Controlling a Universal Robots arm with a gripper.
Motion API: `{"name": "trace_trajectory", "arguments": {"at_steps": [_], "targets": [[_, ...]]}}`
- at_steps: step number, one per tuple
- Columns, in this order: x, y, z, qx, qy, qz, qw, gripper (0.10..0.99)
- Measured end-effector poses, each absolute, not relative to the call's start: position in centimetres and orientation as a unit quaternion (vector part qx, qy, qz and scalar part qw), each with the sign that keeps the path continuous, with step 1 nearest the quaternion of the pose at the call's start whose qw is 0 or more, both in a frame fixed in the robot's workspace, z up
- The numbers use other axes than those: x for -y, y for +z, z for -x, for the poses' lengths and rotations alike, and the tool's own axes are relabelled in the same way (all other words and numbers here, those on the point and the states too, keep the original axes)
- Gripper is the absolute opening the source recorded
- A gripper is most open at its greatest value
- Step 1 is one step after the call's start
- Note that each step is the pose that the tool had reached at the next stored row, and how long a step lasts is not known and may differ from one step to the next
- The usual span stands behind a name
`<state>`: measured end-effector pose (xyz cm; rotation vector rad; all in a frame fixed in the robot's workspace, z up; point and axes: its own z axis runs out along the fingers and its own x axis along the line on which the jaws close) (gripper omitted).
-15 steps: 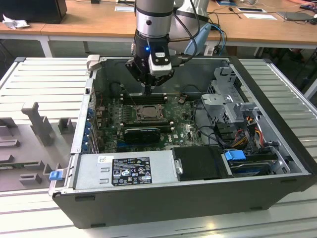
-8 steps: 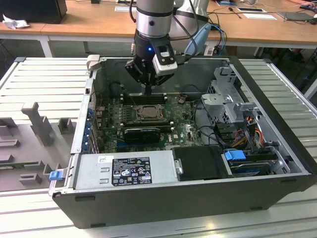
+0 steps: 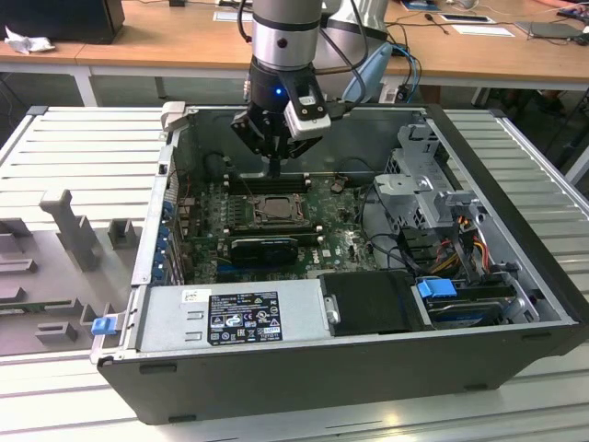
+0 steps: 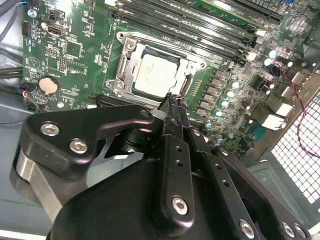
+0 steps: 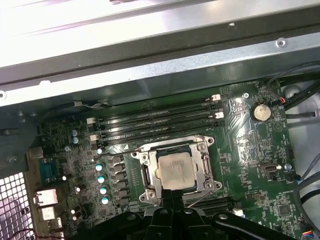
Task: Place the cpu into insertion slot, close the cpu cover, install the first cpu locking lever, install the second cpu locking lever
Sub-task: 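Install the first cpu locking lever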
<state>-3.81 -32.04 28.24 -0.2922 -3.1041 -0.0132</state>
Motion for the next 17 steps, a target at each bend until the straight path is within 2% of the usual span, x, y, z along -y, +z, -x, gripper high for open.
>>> {"name": "trace_trajectory", "arguments": {"at_steps": [17], "targets": [[32.04,28.24,4.06,0.996,-0.004,0.087,0.012,0.106]]}}
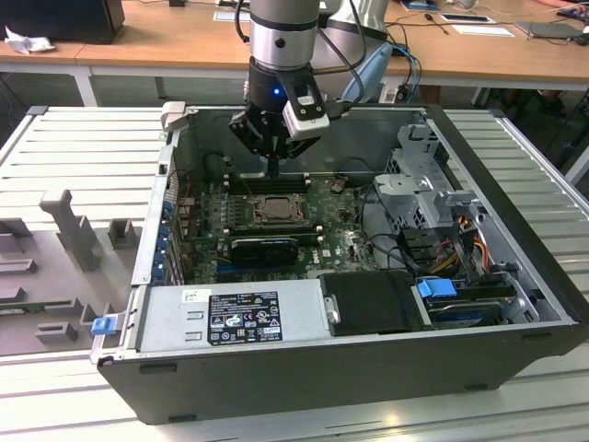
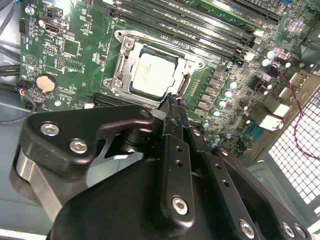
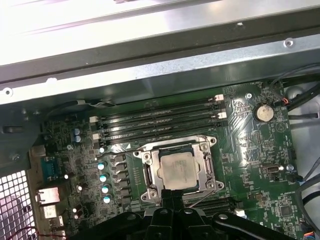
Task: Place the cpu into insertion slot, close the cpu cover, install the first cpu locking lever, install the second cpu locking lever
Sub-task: 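Install the first cpu locking lever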
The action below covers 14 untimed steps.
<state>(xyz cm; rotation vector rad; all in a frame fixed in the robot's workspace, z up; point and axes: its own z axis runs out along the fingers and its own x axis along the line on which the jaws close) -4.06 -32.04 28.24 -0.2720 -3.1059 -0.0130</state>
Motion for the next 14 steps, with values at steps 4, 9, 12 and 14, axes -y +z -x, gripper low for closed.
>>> {"name": "trace_trajectory", "arguments": {"at_steps": [4,9,12,14], "targets": [[32.04,28.23,4.18,0.996,-0.004,0.085,0.012,0.106],[32.04,28.23,4.32,0.997,-0.004,0.080,0.012,0.106],[32.04,28.23,4.43,0.997,-0.004,0.078,0.012,0.106],[32.04,28.23,4.49,0.997,-0.004,0.077,0.012,0.106]]}}
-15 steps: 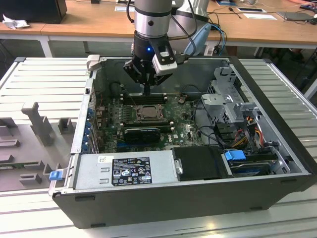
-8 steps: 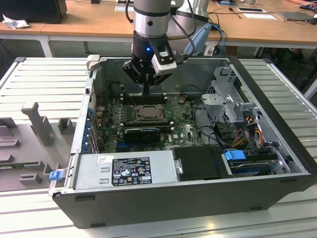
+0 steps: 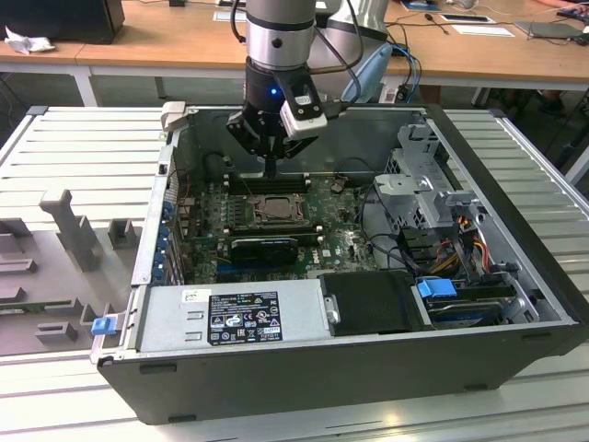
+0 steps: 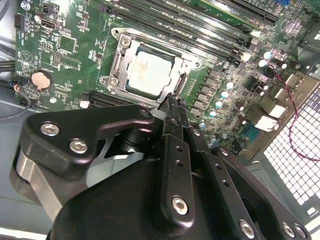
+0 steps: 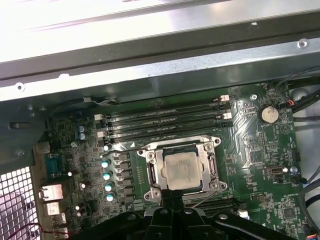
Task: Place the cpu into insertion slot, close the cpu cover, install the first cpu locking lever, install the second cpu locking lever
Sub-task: 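Install the first cpu locking lever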
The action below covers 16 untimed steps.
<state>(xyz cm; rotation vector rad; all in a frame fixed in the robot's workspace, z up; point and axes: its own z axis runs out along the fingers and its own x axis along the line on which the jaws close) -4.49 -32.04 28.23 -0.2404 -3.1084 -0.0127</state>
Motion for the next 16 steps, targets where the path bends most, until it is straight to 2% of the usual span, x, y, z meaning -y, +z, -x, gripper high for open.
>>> {"name": "trace_trajectory", "arguments": {"at_steps": [16], "targets": [[32.0,27.8,7.6,1.000,-0.005,0.029,0.009,0.106]]}}
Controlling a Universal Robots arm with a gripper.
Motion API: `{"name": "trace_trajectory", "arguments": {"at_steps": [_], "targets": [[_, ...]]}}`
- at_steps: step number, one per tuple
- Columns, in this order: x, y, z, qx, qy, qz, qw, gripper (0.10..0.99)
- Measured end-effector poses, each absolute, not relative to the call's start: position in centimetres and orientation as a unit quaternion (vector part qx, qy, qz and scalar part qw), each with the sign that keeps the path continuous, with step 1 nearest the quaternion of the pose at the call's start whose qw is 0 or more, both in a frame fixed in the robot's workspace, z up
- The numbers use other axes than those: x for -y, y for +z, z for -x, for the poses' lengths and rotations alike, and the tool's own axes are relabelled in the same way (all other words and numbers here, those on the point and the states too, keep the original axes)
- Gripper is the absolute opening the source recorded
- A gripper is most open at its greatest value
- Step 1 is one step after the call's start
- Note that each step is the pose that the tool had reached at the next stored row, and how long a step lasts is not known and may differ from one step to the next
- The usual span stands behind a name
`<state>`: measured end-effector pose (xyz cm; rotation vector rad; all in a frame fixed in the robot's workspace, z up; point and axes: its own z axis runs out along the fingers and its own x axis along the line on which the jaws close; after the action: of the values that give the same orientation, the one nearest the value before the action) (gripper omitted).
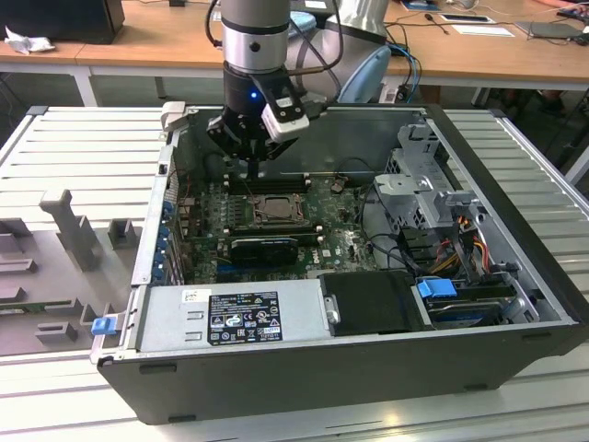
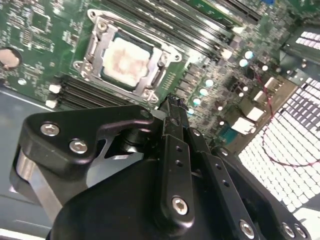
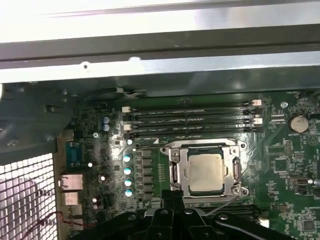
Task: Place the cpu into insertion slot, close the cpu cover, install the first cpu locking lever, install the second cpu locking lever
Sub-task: 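Install the first cpu locking lever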
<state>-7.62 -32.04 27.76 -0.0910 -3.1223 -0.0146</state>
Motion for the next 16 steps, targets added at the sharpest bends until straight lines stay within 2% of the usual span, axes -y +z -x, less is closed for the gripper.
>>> {"name": "trace_trajectory", "arguments": {"at_steps": [5,16], "targets": [[32.0,27.5,9.4,1.000,-0.006,0.028,0.002,0.106],[32.0,27.1,10.3,1.000,-0.012,-0.015,0.002,0.106]]}}
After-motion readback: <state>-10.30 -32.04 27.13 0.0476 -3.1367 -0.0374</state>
